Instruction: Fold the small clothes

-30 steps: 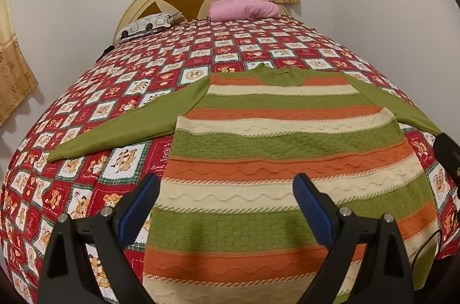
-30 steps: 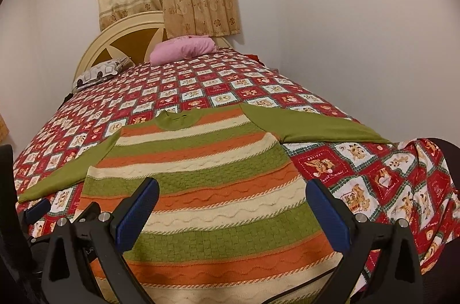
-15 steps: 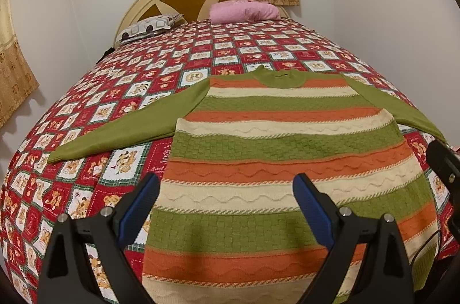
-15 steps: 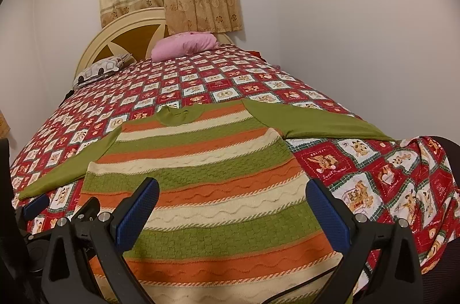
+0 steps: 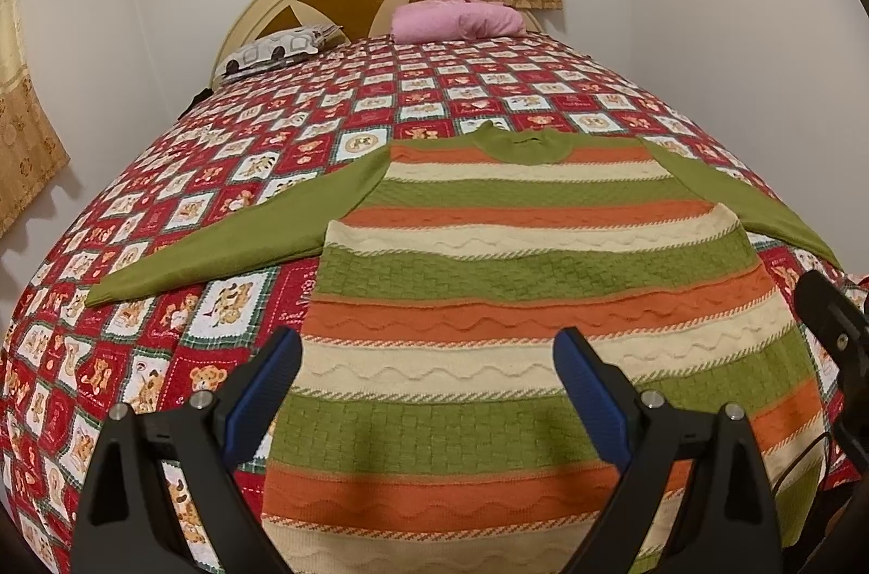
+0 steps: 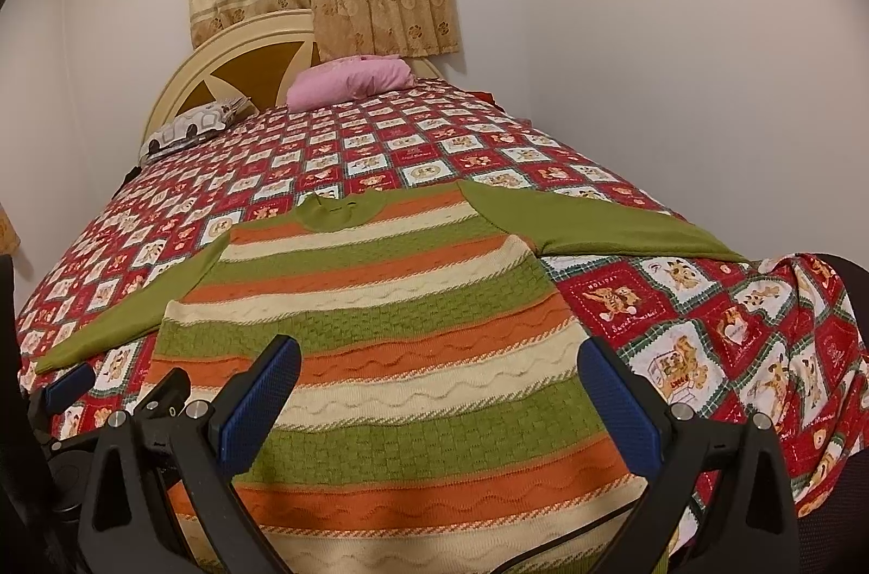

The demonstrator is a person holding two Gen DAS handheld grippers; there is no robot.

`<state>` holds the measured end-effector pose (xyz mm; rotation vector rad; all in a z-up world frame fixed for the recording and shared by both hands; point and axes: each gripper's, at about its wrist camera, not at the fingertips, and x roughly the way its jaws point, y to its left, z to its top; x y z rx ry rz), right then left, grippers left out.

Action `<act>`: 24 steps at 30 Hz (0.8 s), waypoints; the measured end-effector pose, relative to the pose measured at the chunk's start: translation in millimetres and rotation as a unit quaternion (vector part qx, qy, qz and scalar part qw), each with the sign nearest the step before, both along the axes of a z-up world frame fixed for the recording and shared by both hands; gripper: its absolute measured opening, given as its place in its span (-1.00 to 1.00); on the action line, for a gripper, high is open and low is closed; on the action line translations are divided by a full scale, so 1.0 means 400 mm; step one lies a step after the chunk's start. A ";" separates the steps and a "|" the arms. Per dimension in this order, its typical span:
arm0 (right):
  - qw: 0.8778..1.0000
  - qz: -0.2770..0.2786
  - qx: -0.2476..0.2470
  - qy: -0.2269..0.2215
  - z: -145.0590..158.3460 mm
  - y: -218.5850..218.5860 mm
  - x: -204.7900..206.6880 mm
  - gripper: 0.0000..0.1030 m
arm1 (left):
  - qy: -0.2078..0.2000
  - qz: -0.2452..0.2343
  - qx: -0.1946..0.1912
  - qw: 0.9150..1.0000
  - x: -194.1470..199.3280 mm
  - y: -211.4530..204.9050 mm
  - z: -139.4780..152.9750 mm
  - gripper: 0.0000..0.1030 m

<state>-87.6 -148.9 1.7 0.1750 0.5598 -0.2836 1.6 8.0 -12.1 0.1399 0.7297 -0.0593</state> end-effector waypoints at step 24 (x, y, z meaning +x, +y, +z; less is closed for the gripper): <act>1.000 0.009 -0.016 0.000 -0.009 -0.008 0.029 0.98 | 0.010 -0.005 -0.037 0.999 0.023 0.014 -0.023 0.87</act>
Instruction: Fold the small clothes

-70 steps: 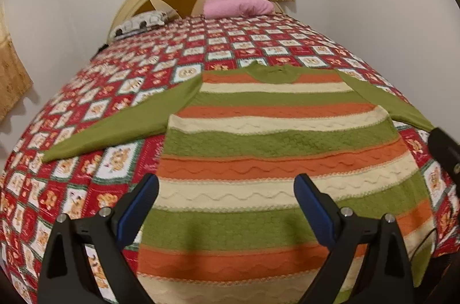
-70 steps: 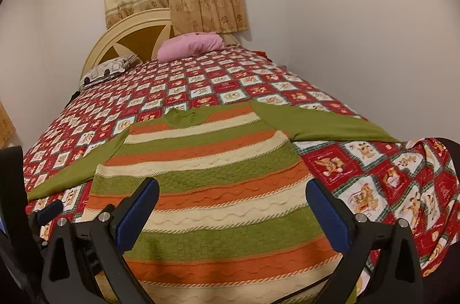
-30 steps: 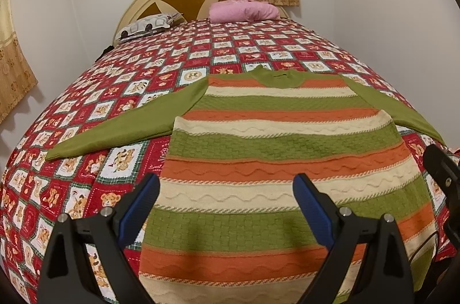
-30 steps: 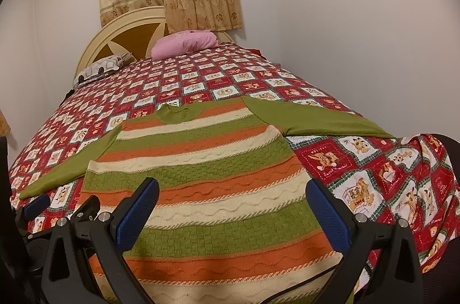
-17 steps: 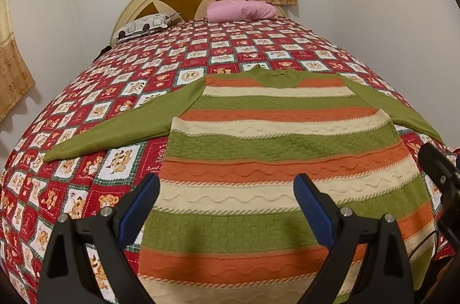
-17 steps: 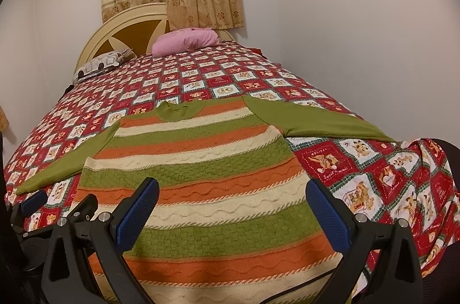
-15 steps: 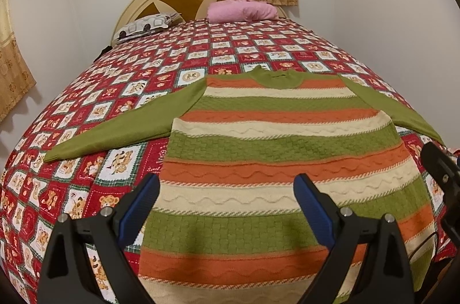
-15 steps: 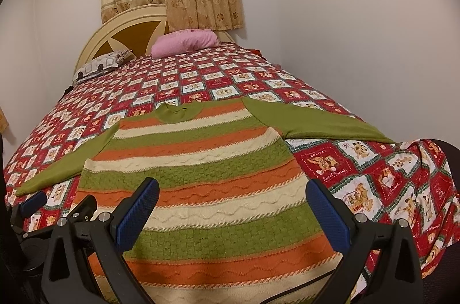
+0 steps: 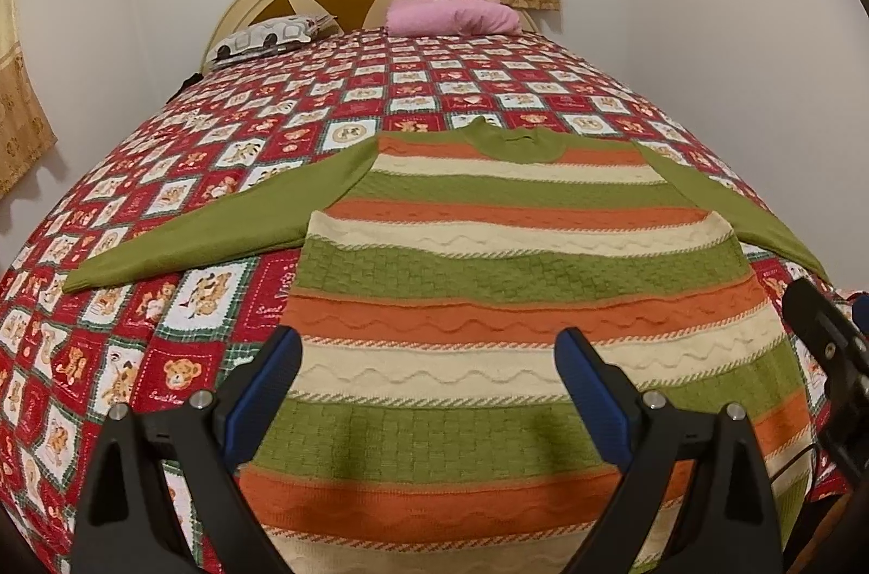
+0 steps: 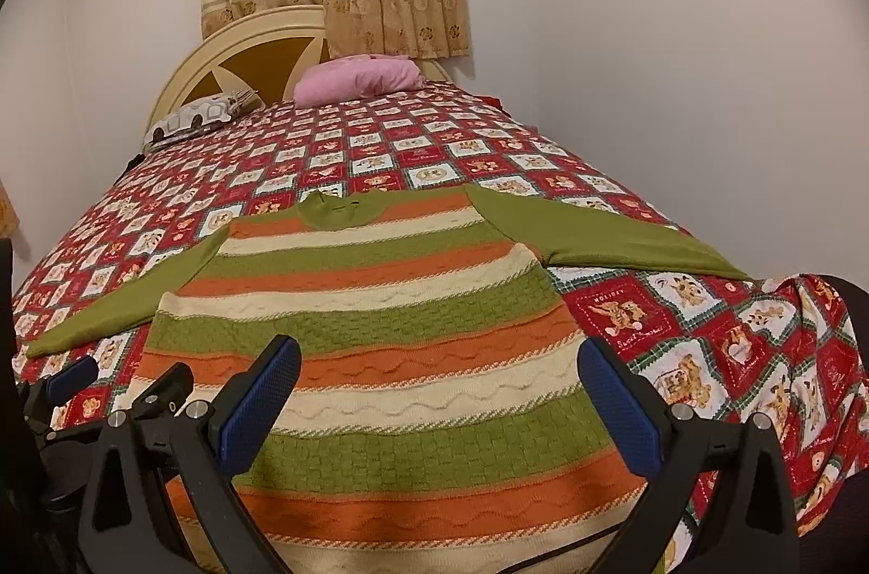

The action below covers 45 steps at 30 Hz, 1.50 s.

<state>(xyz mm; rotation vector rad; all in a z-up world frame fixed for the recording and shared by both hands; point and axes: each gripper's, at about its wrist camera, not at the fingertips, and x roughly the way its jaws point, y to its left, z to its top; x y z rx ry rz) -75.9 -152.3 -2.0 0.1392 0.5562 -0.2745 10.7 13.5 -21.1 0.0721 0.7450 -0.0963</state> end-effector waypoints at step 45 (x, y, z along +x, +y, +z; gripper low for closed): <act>0.897 -0.331 0.243 0.164 -0.235 -1.160 0.230 0.24 | 0.078 0.114 -0.022 0.990 0.234 0.108 -0.190 1.00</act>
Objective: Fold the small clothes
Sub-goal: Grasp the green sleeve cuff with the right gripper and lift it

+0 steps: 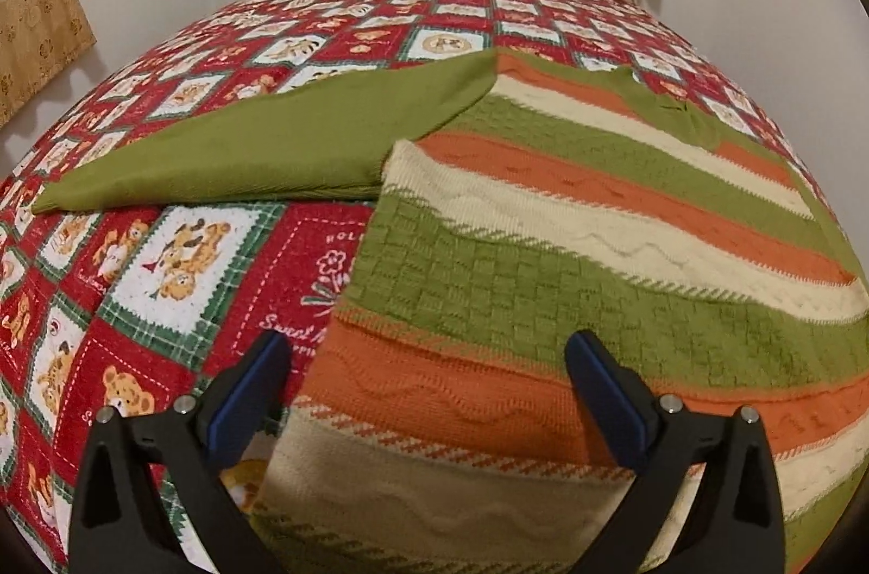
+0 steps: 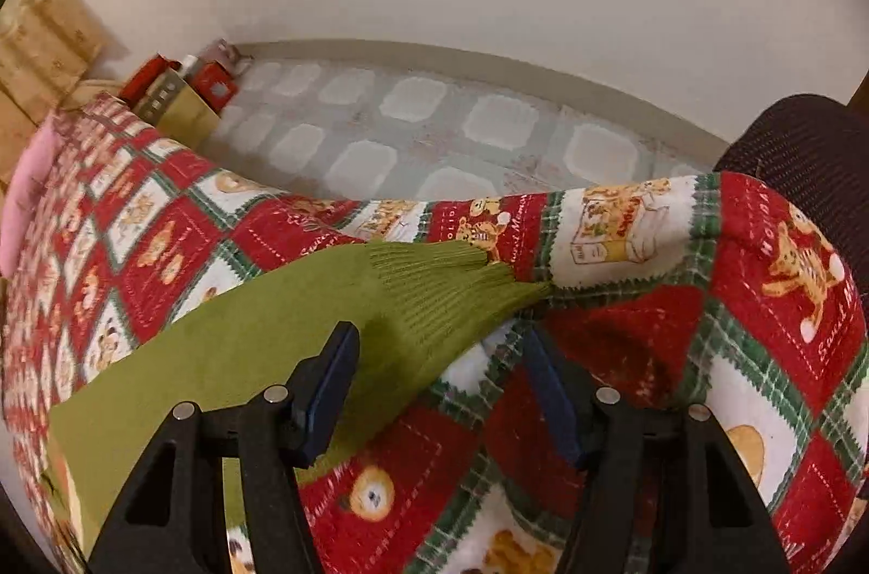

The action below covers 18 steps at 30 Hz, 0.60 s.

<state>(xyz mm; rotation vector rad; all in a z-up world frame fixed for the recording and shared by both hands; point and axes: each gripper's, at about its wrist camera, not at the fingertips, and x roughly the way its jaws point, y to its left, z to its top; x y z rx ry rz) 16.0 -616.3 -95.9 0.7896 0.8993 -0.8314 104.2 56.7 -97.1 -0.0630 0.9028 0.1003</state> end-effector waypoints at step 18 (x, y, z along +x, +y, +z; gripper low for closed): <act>0.987 0.014 -0.040 -0.158 0.104 0.037 -0.069 -0.82 | -0.001 -0.001 -0.012 1.000 0.003 0.009 -0.002 1.00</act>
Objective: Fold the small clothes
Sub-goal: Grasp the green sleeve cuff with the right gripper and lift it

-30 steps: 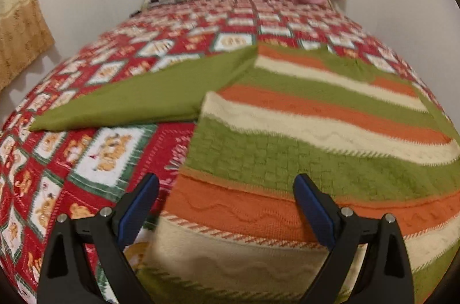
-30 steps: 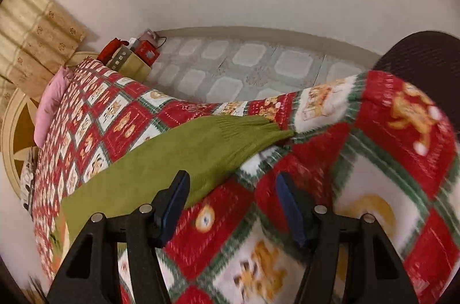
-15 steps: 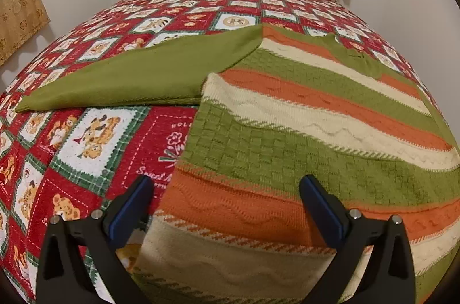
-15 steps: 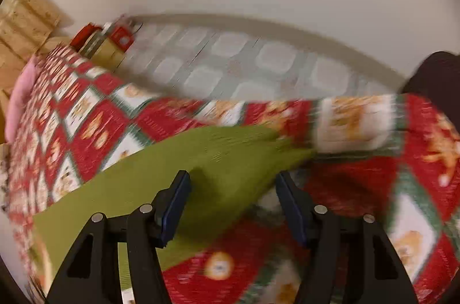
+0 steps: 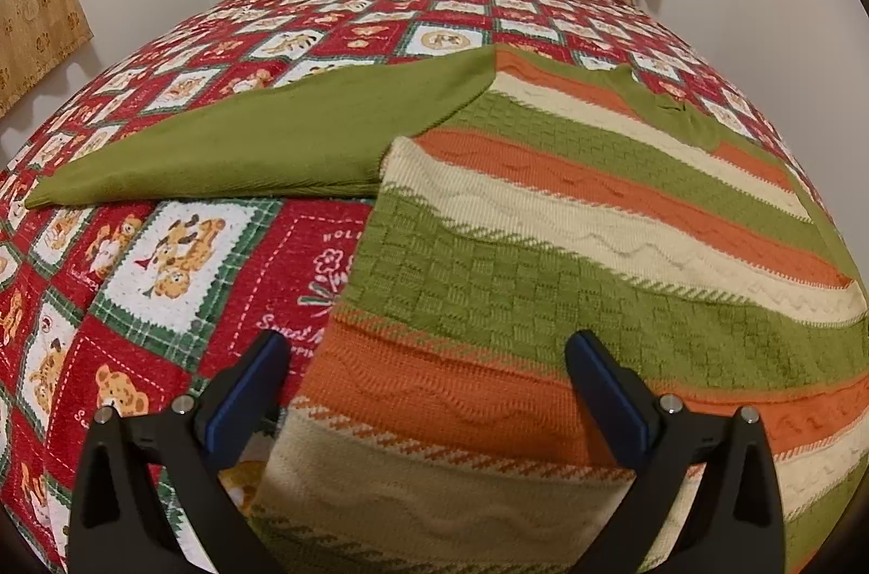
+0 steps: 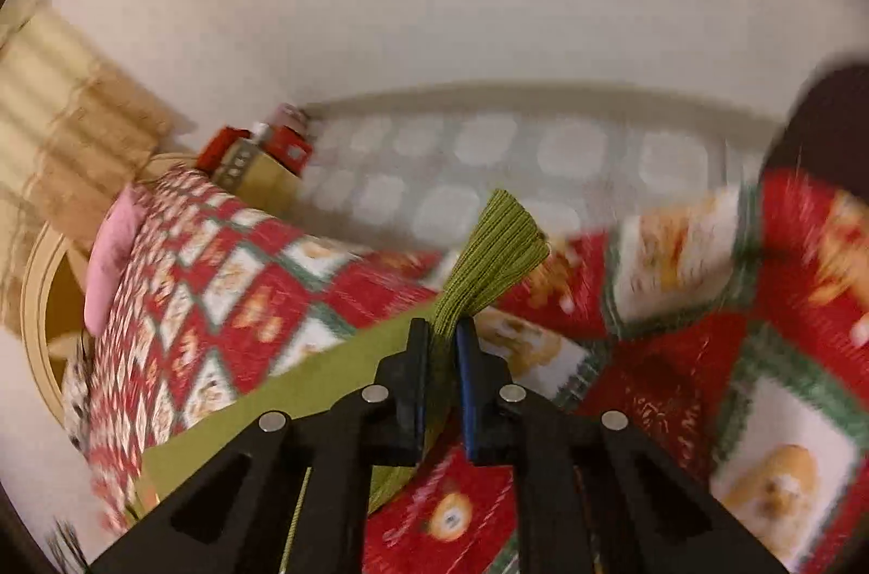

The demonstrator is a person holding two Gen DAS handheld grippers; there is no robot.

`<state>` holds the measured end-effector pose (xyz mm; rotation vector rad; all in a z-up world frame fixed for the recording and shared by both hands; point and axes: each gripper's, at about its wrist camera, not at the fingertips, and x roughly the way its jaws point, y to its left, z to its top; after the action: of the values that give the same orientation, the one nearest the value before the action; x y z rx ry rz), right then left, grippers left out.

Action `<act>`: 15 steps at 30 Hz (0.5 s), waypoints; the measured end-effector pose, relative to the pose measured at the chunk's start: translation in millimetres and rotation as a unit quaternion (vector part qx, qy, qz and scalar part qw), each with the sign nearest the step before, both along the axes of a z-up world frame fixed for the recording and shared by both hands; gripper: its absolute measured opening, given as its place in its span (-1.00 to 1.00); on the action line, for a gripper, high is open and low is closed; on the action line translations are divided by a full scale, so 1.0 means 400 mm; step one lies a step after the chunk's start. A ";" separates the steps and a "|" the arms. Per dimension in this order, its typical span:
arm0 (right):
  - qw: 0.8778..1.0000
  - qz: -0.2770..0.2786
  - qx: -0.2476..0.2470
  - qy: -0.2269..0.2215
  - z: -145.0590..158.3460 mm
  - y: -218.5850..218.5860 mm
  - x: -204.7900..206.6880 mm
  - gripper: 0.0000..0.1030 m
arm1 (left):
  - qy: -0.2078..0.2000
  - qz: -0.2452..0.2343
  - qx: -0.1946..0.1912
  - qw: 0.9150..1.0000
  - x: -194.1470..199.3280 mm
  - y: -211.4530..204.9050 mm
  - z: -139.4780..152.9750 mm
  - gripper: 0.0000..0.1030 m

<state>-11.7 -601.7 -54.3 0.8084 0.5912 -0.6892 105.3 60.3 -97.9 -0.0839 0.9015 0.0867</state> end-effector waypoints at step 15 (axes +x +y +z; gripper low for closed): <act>0.943 0.274 -0.184 -0.030 0.280 0.696 0.231 -0.82 | -0.012 -0.061 -0.001 0.998 -0.048 0.022 0.044 1.00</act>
<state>80.6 -323.2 57.6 0.2868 0.5760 -0.2449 86.2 69.2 -80.5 -0.0313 0.8798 -0.0278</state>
